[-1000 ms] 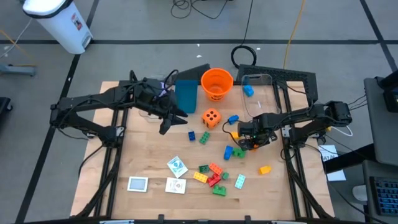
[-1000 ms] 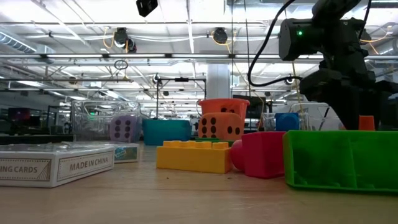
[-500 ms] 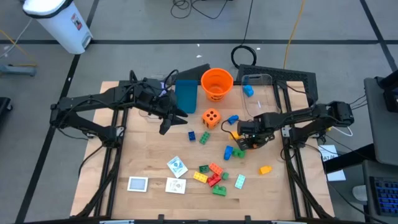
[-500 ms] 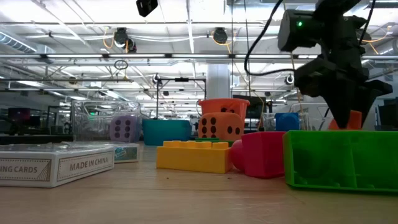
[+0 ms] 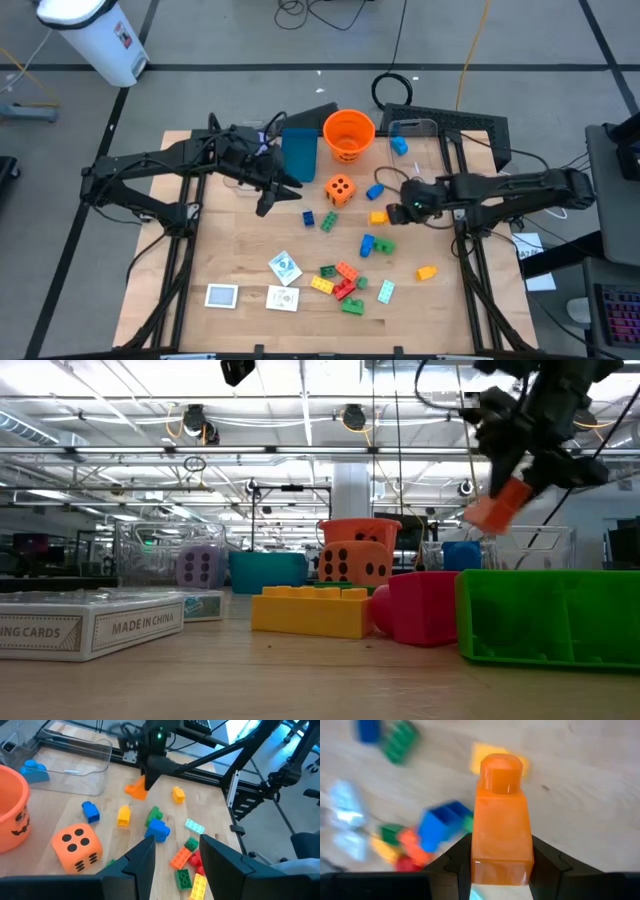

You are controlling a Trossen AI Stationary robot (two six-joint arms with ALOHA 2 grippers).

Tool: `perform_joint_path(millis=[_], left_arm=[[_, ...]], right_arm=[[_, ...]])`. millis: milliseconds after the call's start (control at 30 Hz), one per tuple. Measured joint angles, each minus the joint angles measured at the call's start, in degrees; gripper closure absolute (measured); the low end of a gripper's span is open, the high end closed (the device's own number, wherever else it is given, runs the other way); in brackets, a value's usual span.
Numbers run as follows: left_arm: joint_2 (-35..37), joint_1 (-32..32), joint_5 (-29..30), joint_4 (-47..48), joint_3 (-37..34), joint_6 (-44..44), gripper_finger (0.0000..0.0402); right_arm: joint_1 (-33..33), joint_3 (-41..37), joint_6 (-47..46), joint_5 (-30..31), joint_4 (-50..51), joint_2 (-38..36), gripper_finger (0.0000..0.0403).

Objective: Pick & Place Toys
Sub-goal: Put the orange game piece into the right transparent bin

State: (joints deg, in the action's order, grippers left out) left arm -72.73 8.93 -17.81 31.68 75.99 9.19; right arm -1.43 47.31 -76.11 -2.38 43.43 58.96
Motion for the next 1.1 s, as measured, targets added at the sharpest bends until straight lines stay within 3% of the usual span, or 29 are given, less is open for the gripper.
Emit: perform_joint_path(millis=[267,467,667,833,1100], left_arm=[[0.0,0.04,0.06,-1.97,0.0,-1.12,0.0243],[-0.02,0.04,0.06,-1.93,0.0,-1.57,0.0243],[-0.02,0.09,0.03,-1.93,0.0,-1.57,0.0243],[-0.02,0.09,0.03,-1.93,0.0,-1.55,0.0243],[-0.02,0.09,1.25,-1.95,0.0,-1.15,0.0243]], right_arm=[[-0.5,0.0,5.57,12.46,-14.9,-6.21,0.0272],[-4.19,0.35,12.31,13.14,-20.05,-7.85,0.0272],[-10.56,5.32,22.09,13.1,-19.22,-7.03,0.0272],[-16.84,13.88,32.72,13.69,-12.02,-4.7,0.0272],[-24.71,26.52,49.24,30.28,-0.06,0.9,0.0272]])
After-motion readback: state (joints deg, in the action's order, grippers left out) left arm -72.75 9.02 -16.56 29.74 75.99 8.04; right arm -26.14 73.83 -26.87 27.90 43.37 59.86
